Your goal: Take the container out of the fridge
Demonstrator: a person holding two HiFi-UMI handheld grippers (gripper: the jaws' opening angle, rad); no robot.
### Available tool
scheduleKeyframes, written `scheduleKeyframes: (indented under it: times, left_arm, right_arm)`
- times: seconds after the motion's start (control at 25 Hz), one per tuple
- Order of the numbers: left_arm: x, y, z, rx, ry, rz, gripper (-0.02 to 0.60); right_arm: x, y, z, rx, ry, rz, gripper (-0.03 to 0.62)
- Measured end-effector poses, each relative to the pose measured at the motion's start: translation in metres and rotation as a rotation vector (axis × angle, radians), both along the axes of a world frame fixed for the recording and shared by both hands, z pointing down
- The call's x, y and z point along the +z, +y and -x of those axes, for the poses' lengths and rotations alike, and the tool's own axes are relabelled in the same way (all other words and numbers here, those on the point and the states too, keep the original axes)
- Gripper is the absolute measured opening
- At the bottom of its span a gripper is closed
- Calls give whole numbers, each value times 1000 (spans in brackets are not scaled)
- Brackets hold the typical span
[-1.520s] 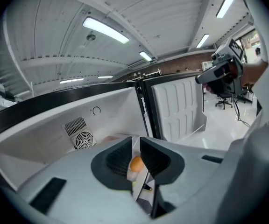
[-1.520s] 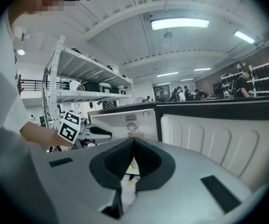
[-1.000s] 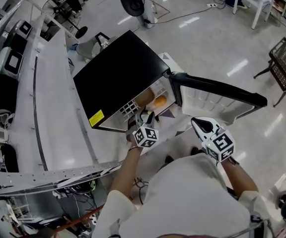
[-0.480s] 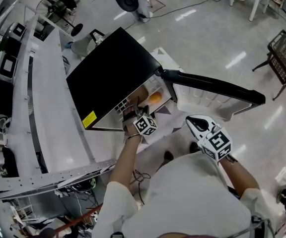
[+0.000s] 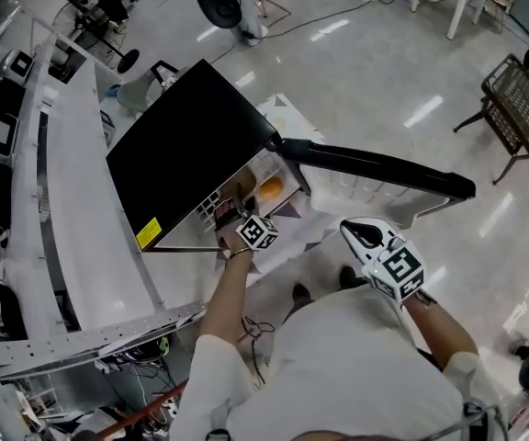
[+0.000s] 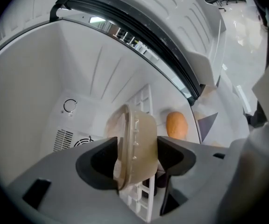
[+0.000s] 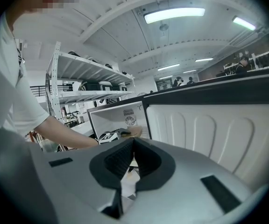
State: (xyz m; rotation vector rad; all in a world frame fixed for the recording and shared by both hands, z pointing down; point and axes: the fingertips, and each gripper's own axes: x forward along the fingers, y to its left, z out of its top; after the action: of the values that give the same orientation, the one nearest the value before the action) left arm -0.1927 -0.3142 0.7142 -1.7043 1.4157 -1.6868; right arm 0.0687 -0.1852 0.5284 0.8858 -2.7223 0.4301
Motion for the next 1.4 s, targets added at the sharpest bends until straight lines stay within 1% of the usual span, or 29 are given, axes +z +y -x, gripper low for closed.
scheduleKeyframes:
  times: [0.16, 0.36, 0.48, 0.6, 0.8, 0.92, 1.0, 1.16, 1.28, 1.4]
  left_arm:
    - [-9, 3, -9, 23, 5, -23, 245]
    - [-27, 8, -14, 23, 17, -60, 238]
    - [-40, 15, -17, 15, 50, -90, 238]
    - [-51, 25, -20, -3, 102, -109, 236]
    - [-57, 53, -28, -30, 209, -90, 235]
    - [-65, 75, -35, -31, 271, -97, 235]
    - [-71, 90, -39, -41, 340, -100, 235]
    - [-84, 121, -42, -90, 500, -115, 235]
    - [-100, 143, -36, -129, 597, -153, 235]
    - [-118, 167, -29, -154, 683, -195, 235]
  right_arm:
    - [2, 0, -3, -10, -2, 6, 6]
    - [2, 1, -1, -53, -9, 0, 6]
    - [2, 3, -1, -75, -13, -3, 6]
    - [2, 5, 2, -99, -19, -4, 6]
    - [7, 12, 13, -155, -19, 9, 6]
    - [11, 17, 23, -188, -20, 23, 6]
    - [14, 19, 30, -203, -22, 31, 6]
    - [17, 26, 48, -239, -21, 45, 6]
    - [16, 35, 67, -280, -17, 38, 6]
    - [15, 44, 86, -301, -14, 29, 6]
